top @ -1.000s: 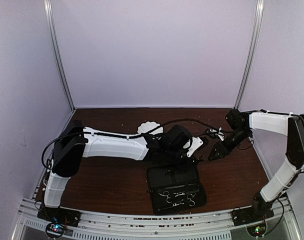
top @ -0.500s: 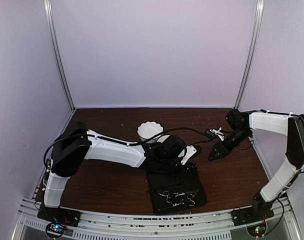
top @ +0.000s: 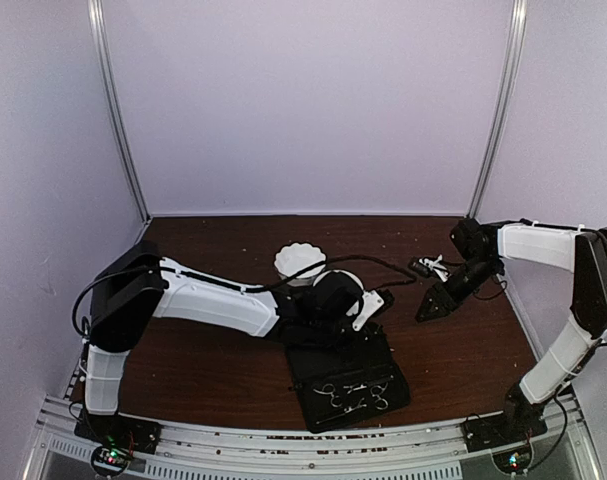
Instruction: Sort the hair-cutting tools
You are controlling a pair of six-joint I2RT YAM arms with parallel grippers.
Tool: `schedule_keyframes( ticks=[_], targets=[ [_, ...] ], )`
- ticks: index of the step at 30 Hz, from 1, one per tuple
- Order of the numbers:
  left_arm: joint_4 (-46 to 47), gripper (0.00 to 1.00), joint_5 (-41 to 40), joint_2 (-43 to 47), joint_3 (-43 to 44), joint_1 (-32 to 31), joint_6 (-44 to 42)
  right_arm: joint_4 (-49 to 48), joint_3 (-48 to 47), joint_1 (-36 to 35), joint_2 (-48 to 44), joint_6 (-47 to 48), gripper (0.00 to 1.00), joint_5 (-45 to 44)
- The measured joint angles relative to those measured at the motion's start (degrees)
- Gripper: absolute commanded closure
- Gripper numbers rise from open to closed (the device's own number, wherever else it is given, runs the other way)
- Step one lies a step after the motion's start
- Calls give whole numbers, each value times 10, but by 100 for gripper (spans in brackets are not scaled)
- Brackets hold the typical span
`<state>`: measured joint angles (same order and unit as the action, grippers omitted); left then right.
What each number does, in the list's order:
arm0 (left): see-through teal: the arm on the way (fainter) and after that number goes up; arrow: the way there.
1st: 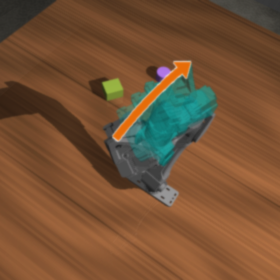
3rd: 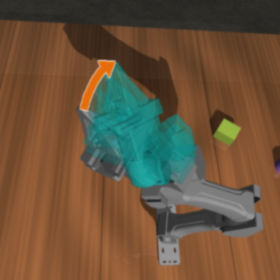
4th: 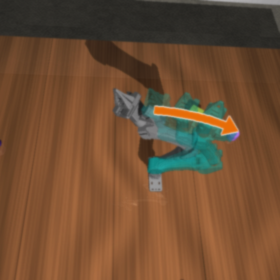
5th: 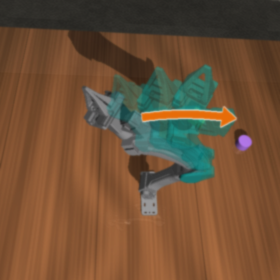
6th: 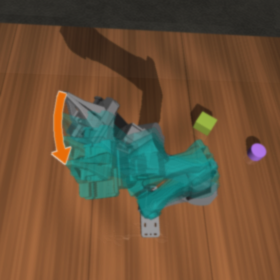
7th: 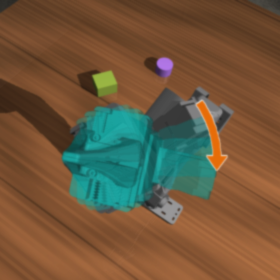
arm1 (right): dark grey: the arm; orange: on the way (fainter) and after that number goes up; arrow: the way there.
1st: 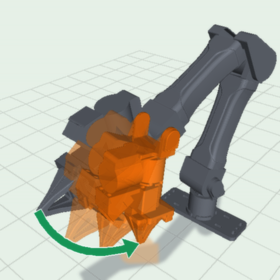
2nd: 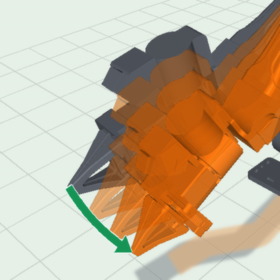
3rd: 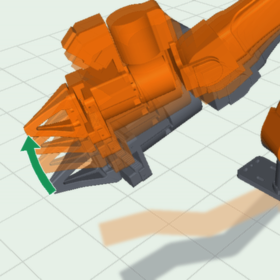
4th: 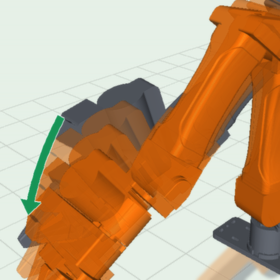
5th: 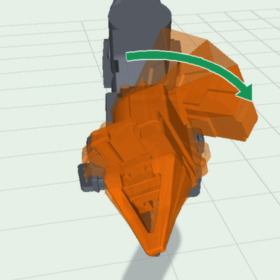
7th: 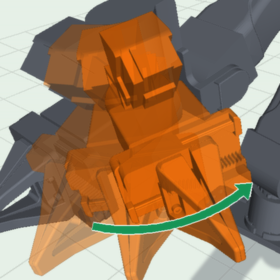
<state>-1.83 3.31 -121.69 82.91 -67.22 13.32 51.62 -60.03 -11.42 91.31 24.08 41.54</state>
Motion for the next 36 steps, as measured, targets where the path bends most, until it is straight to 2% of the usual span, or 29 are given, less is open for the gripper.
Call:
schedule_keyframes(
  ticks=[9,17,24,28,36],
  targets=[
    [-49,100,-1,-24,79,-2,-8,0,0,0,0,0,53,0],
    [-92,100,-5,-52,112,-3,-10,0,0,0,0,0,53,0],
    [-107,82,-6,-62,118,-4,-7,0,0,0,0,0,53,0],
    [-132,77,-8,-63,133,-4,-5,0,0,0,0,0,53,0],
    [-159,75,-12,-59,147,-4,-3,2,0,0,-3,3,52,0]
  ],
)
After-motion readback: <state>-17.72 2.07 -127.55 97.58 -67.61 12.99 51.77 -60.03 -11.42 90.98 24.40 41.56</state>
